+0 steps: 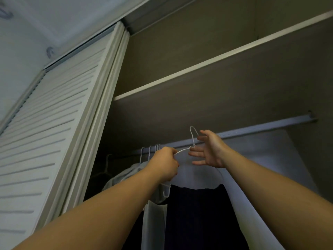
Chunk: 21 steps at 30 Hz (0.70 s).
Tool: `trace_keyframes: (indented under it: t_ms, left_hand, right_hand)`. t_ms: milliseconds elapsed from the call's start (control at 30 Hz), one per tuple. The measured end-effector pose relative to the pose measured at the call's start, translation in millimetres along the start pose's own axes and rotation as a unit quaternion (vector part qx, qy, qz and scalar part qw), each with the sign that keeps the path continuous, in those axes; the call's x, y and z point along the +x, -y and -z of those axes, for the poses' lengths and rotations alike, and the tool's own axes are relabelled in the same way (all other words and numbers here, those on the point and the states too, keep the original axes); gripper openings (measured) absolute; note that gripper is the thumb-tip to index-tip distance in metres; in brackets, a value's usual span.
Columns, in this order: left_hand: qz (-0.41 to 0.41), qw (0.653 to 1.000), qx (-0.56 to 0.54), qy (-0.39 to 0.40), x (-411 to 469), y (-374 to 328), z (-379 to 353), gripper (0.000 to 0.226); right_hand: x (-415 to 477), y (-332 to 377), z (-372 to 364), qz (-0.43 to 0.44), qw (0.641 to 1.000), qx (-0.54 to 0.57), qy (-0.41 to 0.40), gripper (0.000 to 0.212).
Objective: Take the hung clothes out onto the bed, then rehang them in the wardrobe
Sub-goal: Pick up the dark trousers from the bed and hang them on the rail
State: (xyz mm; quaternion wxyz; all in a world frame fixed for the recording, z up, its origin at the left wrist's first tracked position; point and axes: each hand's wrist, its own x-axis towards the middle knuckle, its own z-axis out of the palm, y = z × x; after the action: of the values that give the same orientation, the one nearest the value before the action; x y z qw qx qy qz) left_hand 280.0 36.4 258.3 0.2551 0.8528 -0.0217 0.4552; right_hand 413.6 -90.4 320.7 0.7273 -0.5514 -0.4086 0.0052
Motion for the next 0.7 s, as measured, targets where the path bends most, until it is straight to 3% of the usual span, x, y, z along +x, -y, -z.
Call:
trace_keyframes:
  t_ms: [300,400,433,500,533,700]
  left_hand:
    - [0.017,0.993,0.113,0.039,16.0,23.2,-15.2,0.036]
    - [-0.002,0.977,0.212,0.035,16.8,26.8,-15.3,0.040]
    - [-0.014,0.969,0.244,0.034,16.8,28.0,-14.5,0.041]
    - [-0.047,0.951,0.304,0.033,14.2,28.7,-11.3,0.041]
    - [-0.063,0.941,0.331,0.032,13.1,29.1,-9.7,0.039]
    - [-0.106,0.906,0.409,0.014,6.1,31.7,-4.3,0.040]
  right_hand:
    - [22.9,-42.4,14.9,-0.021,0.999,-0.004,0.038,0.047]
    - [24.6,-54.9,16.1,0.038,0.994,-0.098,-0.010,0.028]
    - [29.4,-61.0,19.6,0.097,0.978,-0.174,-0.060,0.029]
    - [38.1,-74.5,25.5,0.202,0.907,-0.331,-0.166,0.039]
    - [38.5,-82.0,24.3,0.218,0.886,-0.370,-0.175,0.044]
    - [37.1,-124.8,4.8,0.202,0.906,-0.365,-0.076,0.062]
